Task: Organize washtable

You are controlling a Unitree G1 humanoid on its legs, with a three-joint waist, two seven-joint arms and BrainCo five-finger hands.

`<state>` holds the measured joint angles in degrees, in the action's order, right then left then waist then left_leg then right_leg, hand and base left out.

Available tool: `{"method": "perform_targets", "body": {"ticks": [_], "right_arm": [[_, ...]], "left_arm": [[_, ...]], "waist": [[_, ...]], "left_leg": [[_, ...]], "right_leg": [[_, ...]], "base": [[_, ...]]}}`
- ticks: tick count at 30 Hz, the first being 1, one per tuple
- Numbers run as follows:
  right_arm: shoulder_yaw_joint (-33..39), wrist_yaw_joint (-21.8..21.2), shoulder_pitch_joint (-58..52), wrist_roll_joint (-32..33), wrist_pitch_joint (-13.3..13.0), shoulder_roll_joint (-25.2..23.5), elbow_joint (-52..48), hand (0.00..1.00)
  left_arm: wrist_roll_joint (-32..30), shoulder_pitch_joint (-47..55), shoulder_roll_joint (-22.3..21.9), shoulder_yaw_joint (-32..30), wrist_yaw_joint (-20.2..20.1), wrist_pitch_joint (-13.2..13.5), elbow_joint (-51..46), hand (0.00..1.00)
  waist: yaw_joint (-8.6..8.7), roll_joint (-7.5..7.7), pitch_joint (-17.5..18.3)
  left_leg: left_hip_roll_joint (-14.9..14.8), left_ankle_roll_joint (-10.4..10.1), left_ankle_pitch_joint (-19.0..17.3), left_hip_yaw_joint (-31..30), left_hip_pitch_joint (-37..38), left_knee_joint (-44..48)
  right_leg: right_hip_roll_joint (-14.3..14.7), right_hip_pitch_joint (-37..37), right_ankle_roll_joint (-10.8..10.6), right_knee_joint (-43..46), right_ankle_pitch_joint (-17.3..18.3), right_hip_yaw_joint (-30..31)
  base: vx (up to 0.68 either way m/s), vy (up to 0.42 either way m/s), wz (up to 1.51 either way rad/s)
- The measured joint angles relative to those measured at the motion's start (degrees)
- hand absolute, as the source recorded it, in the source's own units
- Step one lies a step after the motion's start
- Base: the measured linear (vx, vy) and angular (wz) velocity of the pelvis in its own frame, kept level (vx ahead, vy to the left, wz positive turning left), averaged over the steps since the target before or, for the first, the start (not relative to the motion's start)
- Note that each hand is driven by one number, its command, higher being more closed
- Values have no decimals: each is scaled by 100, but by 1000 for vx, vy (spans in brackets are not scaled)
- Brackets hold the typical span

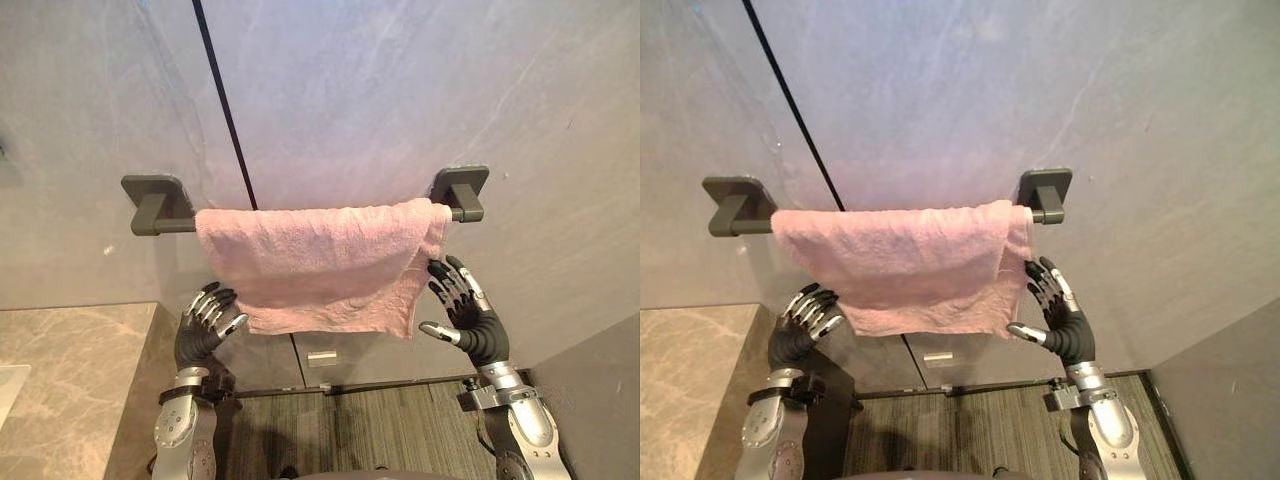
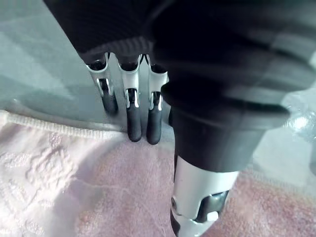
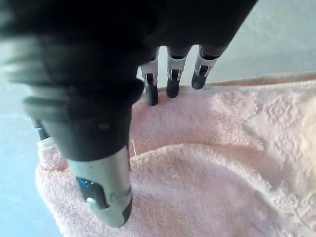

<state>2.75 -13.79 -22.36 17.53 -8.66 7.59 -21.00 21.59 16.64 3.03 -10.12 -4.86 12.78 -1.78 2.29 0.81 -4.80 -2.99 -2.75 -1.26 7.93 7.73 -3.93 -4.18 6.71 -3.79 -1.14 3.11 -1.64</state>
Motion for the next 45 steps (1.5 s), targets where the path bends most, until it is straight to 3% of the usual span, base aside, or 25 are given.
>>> {"method": "perform_targets", "body": {"ticks": [8, 16, 32, 45], "right_arm": [[812, 218, -221, -479, 1, -161, 378, 0], [855, 390, -256, -1005, 26, -162, 1795, 0], [728, 696, -169, -2506, 145, 51, 4302, 0], [625, 890, 413, -2933, 261, 179, 5712, 0]], "left_arm": [[21, 290, -81, -256, -46, -1, 2, 0], [-51, 649, -139, -318, -185, -83, 744, 0], [-1169, 801, -3, -116, -239, -190, 2715, 0], [-1743, 394, 211, -43, 10, -280, 4028, 0]], "waist": [[0, -4, 2], [-3, -11, 5], [-100, -123, 121], [-134, -86, 121]], "left_leg": [[3, 2, -9, -2, -4, 5], [4, 1, -10, -5, 1, -17], [-18, -3, -5, 3, -16, -3], [21, -3, -5, -21, -83, -29]], "right_leg": [[-6, 3, -2, 4, 3, -5], [-12, -7, -19, 37, 31, -11], [-52, -195, -2, 469, 249, -120], [-48, -238, -3, 387, 246, -128]], "base": [[-4, -3, 0], [0, 0, 0], [-21, -13, 1], [0, 0, 0]]}}
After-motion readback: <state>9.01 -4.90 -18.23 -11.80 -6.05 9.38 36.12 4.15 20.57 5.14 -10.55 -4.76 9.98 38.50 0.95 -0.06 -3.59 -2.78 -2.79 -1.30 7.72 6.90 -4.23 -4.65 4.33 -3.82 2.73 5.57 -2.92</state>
